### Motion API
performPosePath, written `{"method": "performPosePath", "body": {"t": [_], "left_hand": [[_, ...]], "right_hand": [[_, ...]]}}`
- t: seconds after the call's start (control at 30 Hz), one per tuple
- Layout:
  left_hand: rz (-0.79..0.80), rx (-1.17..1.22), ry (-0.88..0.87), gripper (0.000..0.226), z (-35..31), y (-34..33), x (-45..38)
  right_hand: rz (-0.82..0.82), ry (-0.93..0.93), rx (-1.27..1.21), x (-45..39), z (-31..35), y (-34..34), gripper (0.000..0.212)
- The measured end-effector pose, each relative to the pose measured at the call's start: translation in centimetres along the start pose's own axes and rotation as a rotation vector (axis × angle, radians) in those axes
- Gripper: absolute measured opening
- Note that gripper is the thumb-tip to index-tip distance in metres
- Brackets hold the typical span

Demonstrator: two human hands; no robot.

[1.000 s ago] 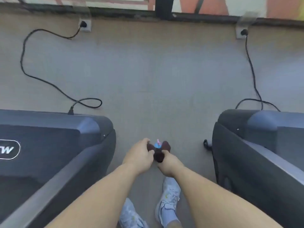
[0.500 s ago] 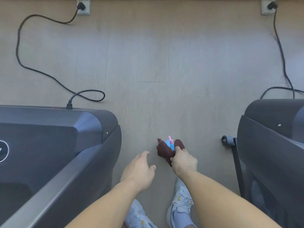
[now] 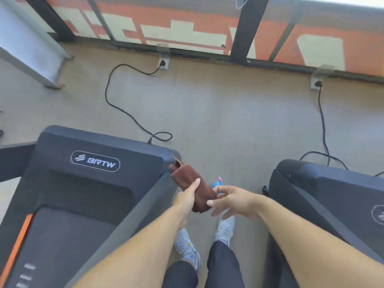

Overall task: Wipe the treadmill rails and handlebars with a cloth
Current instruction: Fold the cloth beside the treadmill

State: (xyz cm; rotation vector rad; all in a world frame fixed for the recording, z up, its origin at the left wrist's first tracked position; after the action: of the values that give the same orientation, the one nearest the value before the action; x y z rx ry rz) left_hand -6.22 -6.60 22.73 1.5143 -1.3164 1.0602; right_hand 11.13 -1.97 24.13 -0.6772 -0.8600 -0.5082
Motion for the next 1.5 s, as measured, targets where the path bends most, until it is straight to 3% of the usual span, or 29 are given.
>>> {"method": "performPosePath", "body": {"t": [0.1,0.17,0.23,0.3,0.4,0.53,0.7,0.83,0.97,1.07,1.23,1.3,1.4,1.5], "left_hand": [[-0.154,0.011,-0.246,0.037,-2.3,1.6,6.7],[-0.212,0.029,-0.381,0.030,-3.4,2.4,10.0],[-0.240,0.063,-0.501,0.031,-4.2,3.2,13.2],[-0.286,0.035,-0.622,0.037,-4.9,4.3,15.7],[-0.346,-0.015,-0.751,0.063,-5.8,6.1,19.3],[-0.407,0.109,-0.824,0.089,-5.7,9.0,22.6],[-0.429,0.388,-0.850,0.080,-3.7,12.6,24.7],[-0.486,0.585,-0.854,0.082,-2.2,13.8,26.2],[-0.537,0.610,-0.896,0.069,-1.7,13.9,27.3],[-0.517,0.638,-0.935,0.029,-2.0,13.6,28.4],[-0.633,0.597,-0.969,0.019,-1.5,13.8,29.7],[-0.657,0.618,-0.987,0.009,-1.4,13.8,30.7],[-0.634,0.669,-0.984,0.016,-1.0,13.4,32.1],[-0.659,0.672,-0.941,0.012,0.2,13.2,32.7]], "right_hand": [[0.051,-0.093,0.271,4.0,5.2,-1.7,0.043],[0.008,-0.045,0.353,5.5,9.0,-3.0,0.064],[-0.113,0.119,0.313,6.7,12.8,-4.5,0.074],[-0.174,0.280,0.273,7.3,16.1,-6.3,0.073],[-0.154,0.459,0.322,8.5,19.9,-10.3,0.041],[-0.198,0.576,0.506,9.1,23.1,-14.4,0.018],[-0.055,0.582,0.800,9.7,26.1,-18.1,0.014],[0.125,0.584,0.741,10.3,28.0,-20.5,0.032],[0.228,0.580,0.777,11.4,29.8,-21.9,0.022],[0.314,0.583,0.799,12.8,30.9,-22.2,0.012],[0.377,0.537,0.853,14.1,31.1,-22.9,0.023],[0.328,0.550,0.993,14.8,30.8,-24.3,0.022],[0.203,0.596,1.145,14.6,30.4,-25.8,0.019],[0.317,0.465,1.158,14.3,30.5,-26.2,0.027]]}}
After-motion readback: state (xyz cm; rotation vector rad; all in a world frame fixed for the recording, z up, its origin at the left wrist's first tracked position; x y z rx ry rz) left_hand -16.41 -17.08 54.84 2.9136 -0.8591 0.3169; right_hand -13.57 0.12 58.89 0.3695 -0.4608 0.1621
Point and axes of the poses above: each hand's wrist, its own x-axis away from the middle knuckle, its own y-axis out of the back of the hand, z = x × y, the point moved 1 cm from there along -x, towards the middle knuckle, and after that the axes turned 6 degrees about z, right-handed, at the moved point
